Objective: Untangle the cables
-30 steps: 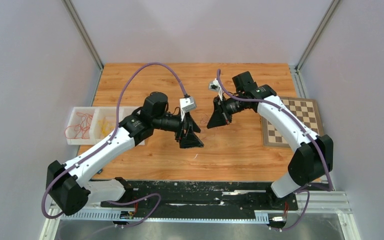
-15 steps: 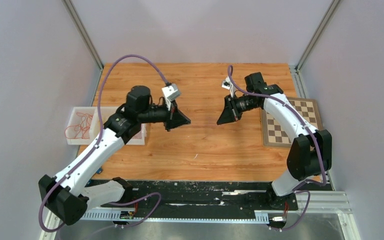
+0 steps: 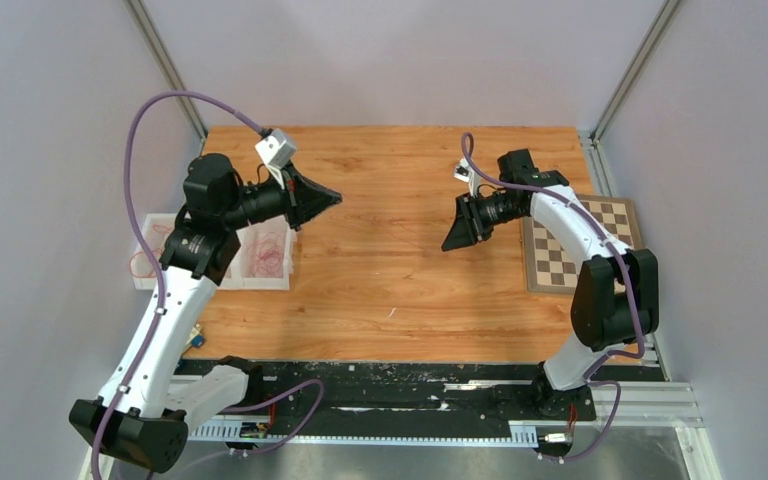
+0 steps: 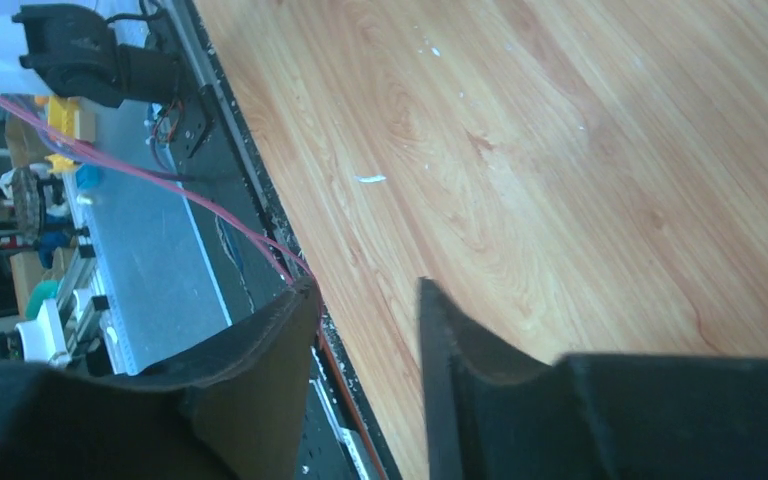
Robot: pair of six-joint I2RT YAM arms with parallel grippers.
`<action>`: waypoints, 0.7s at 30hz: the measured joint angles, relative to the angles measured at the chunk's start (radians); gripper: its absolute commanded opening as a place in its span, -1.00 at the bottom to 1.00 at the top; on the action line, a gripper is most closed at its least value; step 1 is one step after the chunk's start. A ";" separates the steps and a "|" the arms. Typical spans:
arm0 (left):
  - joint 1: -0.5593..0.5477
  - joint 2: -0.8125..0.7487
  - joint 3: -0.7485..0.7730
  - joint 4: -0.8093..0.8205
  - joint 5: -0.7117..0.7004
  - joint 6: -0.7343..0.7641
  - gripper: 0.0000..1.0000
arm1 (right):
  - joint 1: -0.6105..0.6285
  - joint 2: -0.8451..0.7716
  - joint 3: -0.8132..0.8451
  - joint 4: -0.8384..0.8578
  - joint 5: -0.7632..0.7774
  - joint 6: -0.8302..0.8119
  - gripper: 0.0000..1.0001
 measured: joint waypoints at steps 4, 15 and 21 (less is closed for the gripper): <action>0.011 -0.002 0.063 -0.047 -0.037 0.017 -1.00 | -0.008 0.001 -0.002 0.000 0.015 0.005 0.22; 0.053 -0.018 0.193 -0.333 -0.248 0.170 -1.00 | -0.008 -0.069 0.001 -0.001 0.012 0.025 0.79; 0.090 -0.010 0.253 -0.452 -0.370 0.264 -1.00 | -0.008 -0.132 0.060 -0.004 -0.014 0.038 1.00</action>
